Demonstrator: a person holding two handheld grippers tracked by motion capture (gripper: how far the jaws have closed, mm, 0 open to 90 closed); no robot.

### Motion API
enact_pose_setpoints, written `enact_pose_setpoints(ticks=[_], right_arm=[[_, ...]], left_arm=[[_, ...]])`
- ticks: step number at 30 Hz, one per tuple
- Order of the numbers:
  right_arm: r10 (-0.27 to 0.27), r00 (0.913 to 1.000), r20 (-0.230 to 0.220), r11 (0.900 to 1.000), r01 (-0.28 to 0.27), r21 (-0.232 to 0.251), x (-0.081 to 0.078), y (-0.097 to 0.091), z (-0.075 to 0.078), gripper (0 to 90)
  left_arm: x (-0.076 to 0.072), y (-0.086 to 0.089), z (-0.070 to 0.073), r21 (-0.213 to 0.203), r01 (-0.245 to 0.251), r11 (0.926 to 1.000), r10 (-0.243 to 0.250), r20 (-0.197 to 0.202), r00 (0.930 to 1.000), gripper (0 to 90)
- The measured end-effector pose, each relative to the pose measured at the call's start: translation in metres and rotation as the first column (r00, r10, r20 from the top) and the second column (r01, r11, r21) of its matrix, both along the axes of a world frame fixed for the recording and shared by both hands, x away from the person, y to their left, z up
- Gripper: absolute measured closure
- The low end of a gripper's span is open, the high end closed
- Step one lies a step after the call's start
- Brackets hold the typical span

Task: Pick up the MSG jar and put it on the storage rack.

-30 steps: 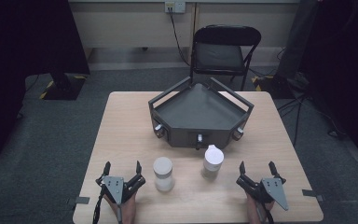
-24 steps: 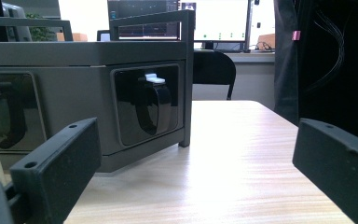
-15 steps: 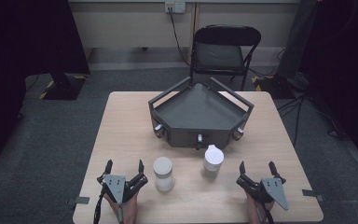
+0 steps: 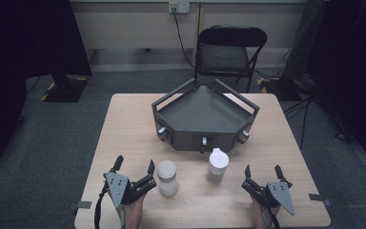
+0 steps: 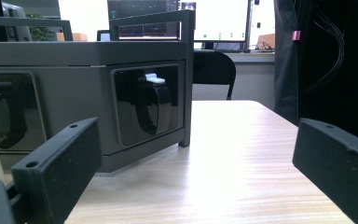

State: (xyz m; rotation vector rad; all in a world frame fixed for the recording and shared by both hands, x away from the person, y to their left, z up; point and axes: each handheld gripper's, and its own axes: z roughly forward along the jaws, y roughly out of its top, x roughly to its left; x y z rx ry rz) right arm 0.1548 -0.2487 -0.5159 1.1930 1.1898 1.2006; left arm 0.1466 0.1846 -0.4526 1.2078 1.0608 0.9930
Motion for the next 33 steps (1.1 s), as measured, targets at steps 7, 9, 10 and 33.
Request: enact_pose_setpoints(ticks=[7, 9, 10, 33], right_arm=[[0.0, 1.0, 0.0, 1.0, 0.0, 0.0, 0.0, 0.0, 0.0, 0.3], [0.0, 1.0, 0.0, 1.0, 0.0, 0.0, 0.0, 0.0, 0.0, 0.3], [0.0, 1.0, 0.0, 1.0, 0.0, 0.0, 0.0, 0.0, 0.0, 0.3], [0.0, 1.0, 0.001, 1.0, 0.0, 0.001, 0.0, 0.0, 0.0, 0.2]], left_arm=[[0.001, -0.005, 0.004, 0.018, 0.08, 0.9966, -0.08, -0.01, 0.9968, 2.9], [0.002, -0.007, 0.005, 0.021, 0.097, 0.995, -0.097, -0.017, 0.9951, 3.8], [0.002, -0.009, 0.004, 0.021, 0.101, 0.9946, -0.101, -0.015, 0.9948, 4.1], [-0.001, -0.038, -0.011, 0.094, 0.147, 0.9847, -0.142, -0.058, 0.9882, 17.3]])
